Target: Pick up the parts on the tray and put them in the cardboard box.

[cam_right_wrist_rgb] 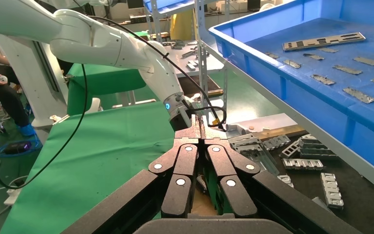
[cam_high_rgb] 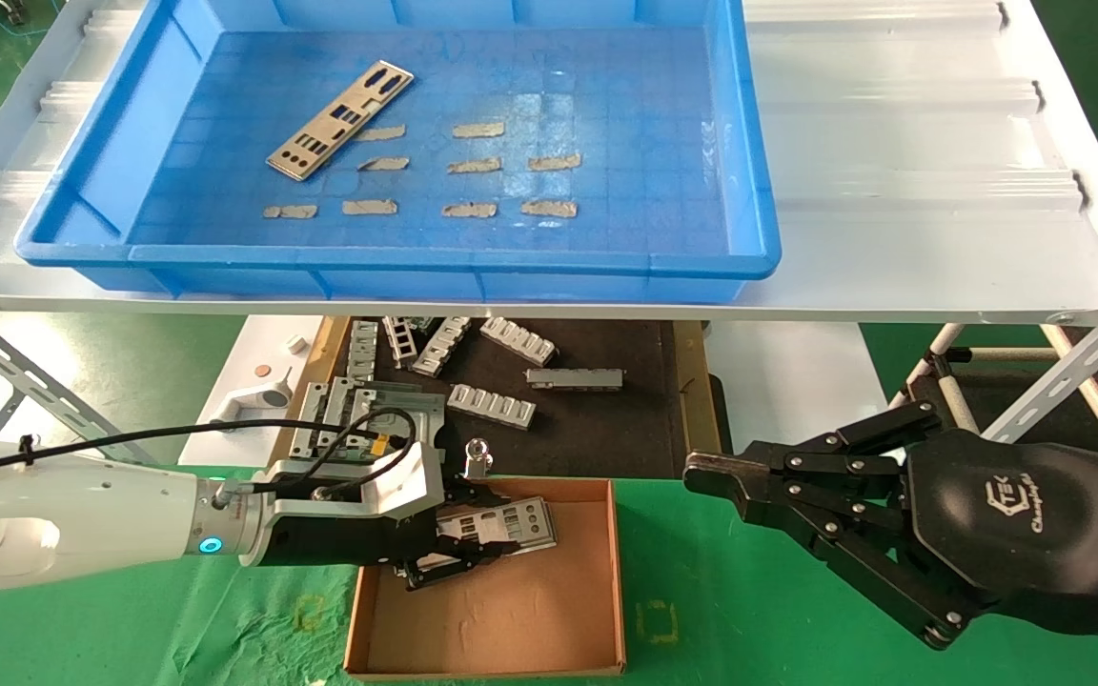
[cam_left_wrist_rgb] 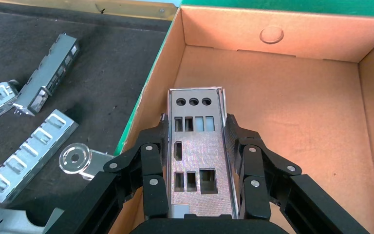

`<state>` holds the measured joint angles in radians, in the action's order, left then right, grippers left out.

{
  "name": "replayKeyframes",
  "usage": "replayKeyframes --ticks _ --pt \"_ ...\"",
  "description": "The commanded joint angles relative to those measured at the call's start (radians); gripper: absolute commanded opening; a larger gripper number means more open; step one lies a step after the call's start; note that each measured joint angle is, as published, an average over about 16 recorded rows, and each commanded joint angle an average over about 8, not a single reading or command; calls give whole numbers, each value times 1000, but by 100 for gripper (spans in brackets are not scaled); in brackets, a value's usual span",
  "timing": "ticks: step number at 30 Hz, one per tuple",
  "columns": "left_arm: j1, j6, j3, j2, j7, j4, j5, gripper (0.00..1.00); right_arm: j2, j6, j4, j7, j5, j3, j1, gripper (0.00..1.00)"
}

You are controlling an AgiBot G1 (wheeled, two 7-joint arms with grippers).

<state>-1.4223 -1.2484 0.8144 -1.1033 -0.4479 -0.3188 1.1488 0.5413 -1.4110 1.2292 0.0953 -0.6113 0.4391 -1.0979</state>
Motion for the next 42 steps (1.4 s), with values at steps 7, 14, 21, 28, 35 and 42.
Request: replayKeyframes --ticks 7,14,21,28,35,42 --pt "-10 -9 -1 -17 -18 37 -2 40 0 0 0 0 0 0 0 0" --pt "-17 -3 -3 -28 -33 70 -3 97 0 0 0 0 0 0 0 0" --pt "-24 -5 -6 -35 -41 101 -8 100 0 0 0 0 0 0 0 0" --pt "-32 -9 -9 -41 -49 126 -11 100 0 0 0 0 0 0 0 0" --pt "-43 -11 -12 -45 -60 144 -15 100 0 0 0 0 0 0 0 0" --pt "-54 -44 -15 -37 -66 147 -21 100 0 0 0 0 0 0 0 0"
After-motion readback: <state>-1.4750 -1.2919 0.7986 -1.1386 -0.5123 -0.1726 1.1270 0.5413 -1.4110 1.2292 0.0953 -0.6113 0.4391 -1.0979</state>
